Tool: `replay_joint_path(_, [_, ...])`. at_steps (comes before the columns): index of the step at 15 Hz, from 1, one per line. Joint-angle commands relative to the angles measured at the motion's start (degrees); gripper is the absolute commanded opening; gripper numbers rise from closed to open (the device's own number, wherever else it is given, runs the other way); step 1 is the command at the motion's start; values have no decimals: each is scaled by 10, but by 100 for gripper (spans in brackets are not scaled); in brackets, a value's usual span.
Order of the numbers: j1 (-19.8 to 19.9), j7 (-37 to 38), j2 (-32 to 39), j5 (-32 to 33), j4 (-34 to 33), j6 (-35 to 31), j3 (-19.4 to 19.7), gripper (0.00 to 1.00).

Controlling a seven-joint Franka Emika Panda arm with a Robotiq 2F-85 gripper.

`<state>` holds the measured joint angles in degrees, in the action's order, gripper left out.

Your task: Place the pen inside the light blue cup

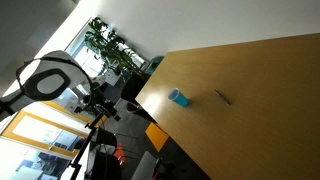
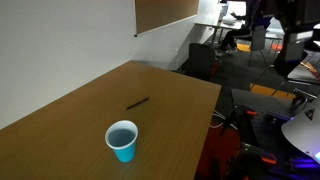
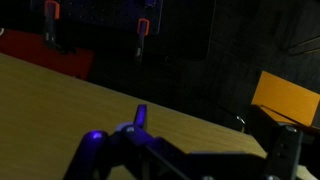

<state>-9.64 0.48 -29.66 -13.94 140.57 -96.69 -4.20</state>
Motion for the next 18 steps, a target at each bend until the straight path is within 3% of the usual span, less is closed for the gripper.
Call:
replay_joint_path(1, [8,-3,0,-3,-1,2,-7,100])
replay_joint_path(6, [8,-3,0,-3,-1,2,-7,100])
replay_joint_path(10, [9,-32,7,16,-4,-41,-7,100])
replay_joint_path(18, [24,-205,94,113,-41,-185,39,100])
